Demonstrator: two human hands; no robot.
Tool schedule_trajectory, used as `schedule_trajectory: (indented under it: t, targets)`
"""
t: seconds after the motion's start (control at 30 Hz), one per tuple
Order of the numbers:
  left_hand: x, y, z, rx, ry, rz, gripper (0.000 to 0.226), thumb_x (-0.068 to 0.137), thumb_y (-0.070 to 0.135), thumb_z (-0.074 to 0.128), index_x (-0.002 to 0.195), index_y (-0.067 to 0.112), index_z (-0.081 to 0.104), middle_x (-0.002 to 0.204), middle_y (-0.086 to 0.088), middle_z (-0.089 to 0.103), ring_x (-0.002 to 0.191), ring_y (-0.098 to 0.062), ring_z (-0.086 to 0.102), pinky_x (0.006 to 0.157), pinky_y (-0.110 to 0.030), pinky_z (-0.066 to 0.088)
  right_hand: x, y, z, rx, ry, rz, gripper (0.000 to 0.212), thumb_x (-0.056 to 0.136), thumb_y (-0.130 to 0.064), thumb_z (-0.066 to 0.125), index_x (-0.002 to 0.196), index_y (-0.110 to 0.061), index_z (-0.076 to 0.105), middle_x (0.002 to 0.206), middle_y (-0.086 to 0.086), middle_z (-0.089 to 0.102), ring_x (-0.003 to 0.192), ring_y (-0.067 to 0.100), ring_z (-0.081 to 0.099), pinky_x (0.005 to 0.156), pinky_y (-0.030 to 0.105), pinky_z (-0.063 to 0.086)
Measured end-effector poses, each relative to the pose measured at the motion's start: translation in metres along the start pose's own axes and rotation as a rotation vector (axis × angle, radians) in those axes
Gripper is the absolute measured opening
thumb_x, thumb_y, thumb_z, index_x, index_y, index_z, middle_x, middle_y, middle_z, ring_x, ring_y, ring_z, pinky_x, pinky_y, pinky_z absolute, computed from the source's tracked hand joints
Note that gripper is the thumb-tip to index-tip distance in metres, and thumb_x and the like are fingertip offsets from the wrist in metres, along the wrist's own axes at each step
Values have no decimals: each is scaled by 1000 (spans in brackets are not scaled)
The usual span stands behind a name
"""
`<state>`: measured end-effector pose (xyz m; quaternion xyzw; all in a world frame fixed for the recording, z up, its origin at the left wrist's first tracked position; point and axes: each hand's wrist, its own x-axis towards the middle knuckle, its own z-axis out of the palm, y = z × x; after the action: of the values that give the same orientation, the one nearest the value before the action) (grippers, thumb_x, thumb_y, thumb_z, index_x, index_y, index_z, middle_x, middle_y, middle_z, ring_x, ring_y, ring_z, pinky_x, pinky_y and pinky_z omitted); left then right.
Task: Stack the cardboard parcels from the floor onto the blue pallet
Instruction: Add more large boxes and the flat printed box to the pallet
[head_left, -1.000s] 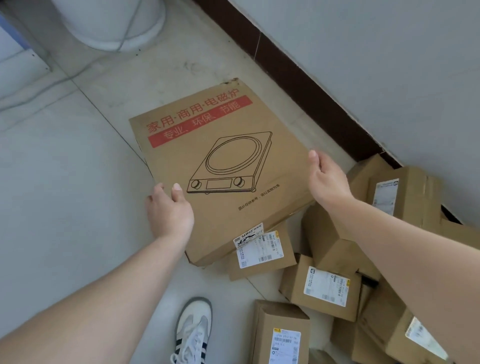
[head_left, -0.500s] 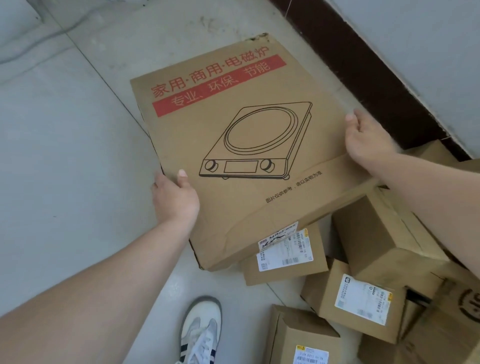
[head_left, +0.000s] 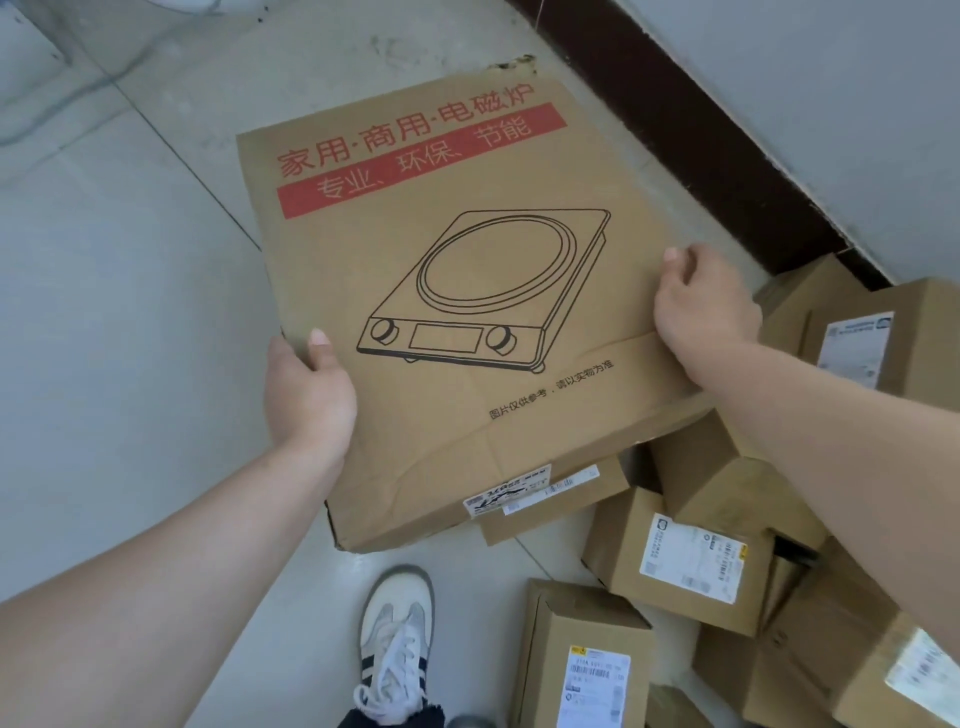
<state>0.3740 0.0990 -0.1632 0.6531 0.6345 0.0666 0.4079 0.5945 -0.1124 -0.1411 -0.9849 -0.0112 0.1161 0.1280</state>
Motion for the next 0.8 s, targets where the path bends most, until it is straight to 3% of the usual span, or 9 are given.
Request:
schedule_trajectory:
  t: [0.1, 0.17, 0.27, 0.43, 0.8]
  targets:
    - [-17, 17, -15, 11, -4, 53, 43, 100, 37, 32, 132, 10, 44, 131, -9, 56, 119, -31, 52, 96, -35, 40, -18, 9, -31, 57, 17, 46, 48, 96, -48, 30, 130, -18, 46, 131, 7, 53, 122, 32, 47, 102, 48, 34]
    - [-34, 33, -27, -7, -8, 106, 38, 100, 35, 33, 127, 12, 48, 125, -7, 59, 113, -30, 54, 90, -34, 40, -32, 19, -58, 111, 45, 56, 50, 96, -48, 32, 134, -18, 43, 134, 6, 51, 123, 30, 46, 102, 51, 35]
    - [-64, 59, -44, -11, -29, 159, 41, 100, 37, 33, 131, 14, 46, 127, -6, 58, 116, -30, 53, 95, -37, 41, -51, 34, -97, 177, 96, 108, 51, 95, -49, 33, 135, -19, 43, 135, 5, 50, 124, 29, 46, 102, 50, 36]
    - [-124, 109, -71, -27, -100, 237, 50, 102, 36, 31, 148, 16, 30, 145, -2, 45, 133, -23, 40, 103, -29, 30, -83, 62, -174, 202, 175, 198, 46, 97, -43, 33, 134, -18, 45, 133, 8, 51, 124, 33, 45, 101, 46, 34]
    - [-231, 168, -112, 13, -196, 413, 55, 101, 40, 30, 150, 17, 23, 150, -4, 39, 138, -25, 35, 109, -36, 27, -163, 124, -296, 268, 330, 302, 43, 97, -41, 32, 131, -18, 46, 130, 8, 53, 121, 33, 46, 100, 47, 34]
